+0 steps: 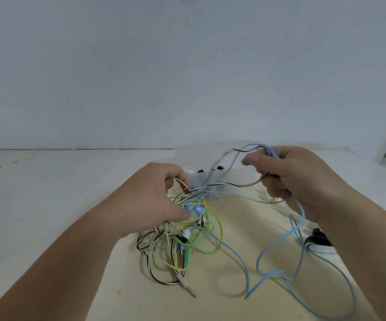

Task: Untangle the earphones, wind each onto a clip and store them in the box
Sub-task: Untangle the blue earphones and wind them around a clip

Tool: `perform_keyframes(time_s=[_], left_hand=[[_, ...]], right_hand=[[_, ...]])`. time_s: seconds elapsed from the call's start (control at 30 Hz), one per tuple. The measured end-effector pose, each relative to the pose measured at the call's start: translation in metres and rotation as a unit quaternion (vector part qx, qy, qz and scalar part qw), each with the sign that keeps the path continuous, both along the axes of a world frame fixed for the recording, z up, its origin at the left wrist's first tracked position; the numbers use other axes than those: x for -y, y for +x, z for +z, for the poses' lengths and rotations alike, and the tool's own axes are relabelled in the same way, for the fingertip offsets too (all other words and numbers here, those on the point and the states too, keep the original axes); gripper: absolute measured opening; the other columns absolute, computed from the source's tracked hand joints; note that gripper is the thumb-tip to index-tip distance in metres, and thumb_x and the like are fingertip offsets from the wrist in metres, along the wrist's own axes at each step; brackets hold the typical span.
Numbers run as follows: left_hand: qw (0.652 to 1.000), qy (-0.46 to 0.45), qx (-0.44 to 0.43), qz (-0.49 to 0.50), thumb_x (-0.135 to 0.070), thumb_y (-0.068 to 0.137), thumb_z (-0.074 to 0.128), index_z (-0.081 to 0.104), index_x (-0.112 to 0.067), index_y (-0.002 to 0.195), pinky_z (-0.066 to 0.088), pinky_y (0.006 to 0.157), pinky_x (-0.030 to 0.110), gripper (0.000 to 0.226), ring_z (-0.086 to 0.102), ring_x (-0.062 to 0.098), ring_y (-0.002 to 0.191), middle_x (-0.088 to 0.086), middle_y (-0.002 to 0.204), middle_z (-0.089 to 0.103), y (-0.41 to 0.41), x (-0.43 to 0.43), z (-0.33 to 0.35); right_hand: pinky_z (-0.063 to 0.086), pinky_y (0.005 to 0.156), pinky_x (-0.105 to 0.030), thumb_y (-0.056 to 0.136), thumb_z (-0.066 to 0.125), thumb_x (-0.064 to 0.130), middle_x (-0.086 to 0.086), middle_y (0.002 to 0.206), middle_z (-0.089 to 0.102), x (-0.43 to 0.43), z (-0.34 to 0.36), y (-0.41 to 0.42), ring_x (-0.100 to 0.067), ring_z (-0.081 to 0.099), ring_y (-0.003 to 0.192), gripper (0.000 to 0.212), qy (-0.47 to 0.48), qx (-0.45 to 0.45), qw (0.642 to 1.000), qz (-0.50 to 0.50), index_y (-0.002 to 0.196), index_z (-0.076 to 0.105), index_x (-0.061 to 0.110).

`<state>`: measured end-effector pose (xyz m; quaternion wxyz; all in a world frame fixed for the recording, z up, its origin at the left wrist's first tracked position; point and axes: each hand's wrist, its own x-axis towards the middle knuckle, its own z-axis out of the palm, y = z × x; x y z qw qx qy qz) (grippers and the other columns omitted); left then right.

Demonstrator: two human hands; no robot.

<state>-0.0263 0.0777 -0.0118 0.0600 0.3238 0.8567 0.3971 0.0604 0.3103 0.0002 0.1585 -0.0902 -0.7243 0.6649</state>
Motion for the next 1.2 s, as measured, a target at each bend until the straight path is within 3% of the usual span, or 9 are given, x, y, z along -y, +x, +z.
perform_keyframes(time_s=[0.07, 0.2, 0.33, 0.43, 0.53, 0.67, 0.8, 1.07, 1.2], left_hand=[[1.0, 0.003, 0.002, 0.009, -0.02, 0.061, 0.091, 0.069, -0.031, 0.081, 0.027, 0.056, 0.024, 0.032, 0.039, 0.003, 0.05, -0.009, 0.064, 0.034, 0.002, -0.001, 0.001], [1.0, 0.008, 0.001, 0.027, -0.023, 0.064, 0.09, 0.072, -0.026, 0.077, 0.025, 0.052, 0.025, 0.023, 0.032, 0.008, 0.052, -0.006, 0.064, 0.036, 0.0, -0.002, 0.001], [1.0, 0.004, 0.017, 0.002, -0.019, 0.069, 0.088, 0.072, -0.026, 0.073, 0.032, 0.053, 0.019, 0.017, 0.038, 0.003, 0.048, -0.014, 0.054, 0.046, 0.001, -0.004, 0.0], [1.0, 0.013, 0.021, -0.009, -0.012, 0.076, 0.082, 0.07, -0.02, 0.076, 0.025, 0.042, 0.013, 0.014, 0.034, 0.002, 0.039, -0.019, 0.04, 0.047, 0.003, -0.006, 0.0], [0.999, 0.031, 0.035, -0.013, -0.013, 0.079, 0.08, 0.071, -0.019, 0.079, 0.025, 0.043, 0.018, 0.011, 0.033, 0.004, 0.041, -0.014, 0.039, 0.044, 0.003, -0.006, -0.001], [0.996, 0.051, 0.066, -0.038, -0.015, 0.077, 0.083, 0.073, -0.024, 0.083, 0.032, 0.059, 0.026, 0.014, 0.047, 0.013, 0.056, -0.003, 0.055, 0.06, 0.002, -0.005, -0.002], [0.992, 0.083, 0.082, -0.052, -0.011, 0.077, 0.082, 0.073, -0.017, 0.085, 0.046, 0.074, 0.032, 0.014, 0.064, 0.018, 0.072, 0.011, 0.085, 0.075, 0.001, -0.005, -0.002], [0.988, 0.103, 0.091, -0.065, -0.004, 0.082, 0.077, 0.07, -0.018, 0.083, 0.047, 0.078, 0.032, 0.016, 0.062, 0.014, 0.075, 0.012, 0.088, 0.073, 0.001, -0.005, -0.001], [0.984, 0.121, 0.107, -0.075, -0.014, 0.075, 0.078, 0.069, -0.023, 0.083, 0.047, 0.076, 0.029, 0.015, 0.06, 0.012, 0.075, 0.001, 0.082, 0.071, 0.001, -0.005, -0.002]], right_hand=[[0.018, 0.047, -0.026, 0.061, 0.079, 0.042, -0.003, 0.062, 0.023, 0.005, 0.003, 0.003, -0.015, 0.02, 0.049, 0.046, 0.084, 0.025, 0.996, 0.013, 0.086, 0.073, 0.003], [0.018, 0.051, -0.028, 0.077, 0.078, 0.043, -0.002, 0.056, 0.026, 0.014, 0.003, 0.008, -0.02, 0.022, 0.055, 0.036, 0.237, 0.042, 0.97, 0.029, 0.071, 0.069, 0.008], [0.024, 0.043, -0.015, 0.078, 0.081, 0.024, 0.008, 0.049, 0.038, 0.024, 0.0, 0.009, -0.01, 0.027, 0.045, 0.019, 0.228, 0.01, 0.971, 0.077, 0.067, 0.072, 0.011], [0.026, 0.042, -0.013, 0.075, 0.084, 0.026, 0.011, 0.047, 0.038, 0.032, -0.006, 0.007, -0.009, 0.029, 0.043, 0.018, 0.268, 0.027, 0.959, 0.091, 0.075, 0.075, 0.01], [0.029, 0.043, -0.015, 0.076, 0.085, 0.027, 0.012, 0.042, 0.038, 0.037, -0.012, 0.002, -0.005, 0.032, 0.041, 0.018, 0.302, 0.036, 0.949, 0.082, 0.081, 0.075, 0.012], [0.033, 0.048, -0.022, 0.076, 0.085, 0.026, 0.011, 0.047, 0.039, 0.038, -0.016, 0.0, -0.008, 0.035, 0.044, 0.014, 0.309, 0.008, 0.949, 0.061, 0.086, 0.075, 0.022], [0.034, 0.048, -0.024, 0.082, 0.08, 0.024, 0.007, 0.049, 0.043, 0.039, -0.018, -0.002, -0.009, 0.036, 0.043, 0.013, 0.326, 0.023, 0.943, 0.065, 0.075, 0.073, 0.016], [0.033, 0.048, -0.018, 0.083, 0.079, 0.026, 0.014, 0.045, 0.043, 0.036, -0.02, -0.002, -0.009, 0.033, 0.045, 0.01, 0.318, 0.017, 0.947, 0.052, 0.092, 0.075, 0.028], [0.029, 0.043, -0.014, 0.085, 0.076, 0.029, 0.01, 0.04, 0.039, 0.038, -0.02, -0.002, -0.008, 0.033, 0.039, 0.006, 0.352, 0.04, 0.934, 0.044, 0.084, 0.075, 0.023]])
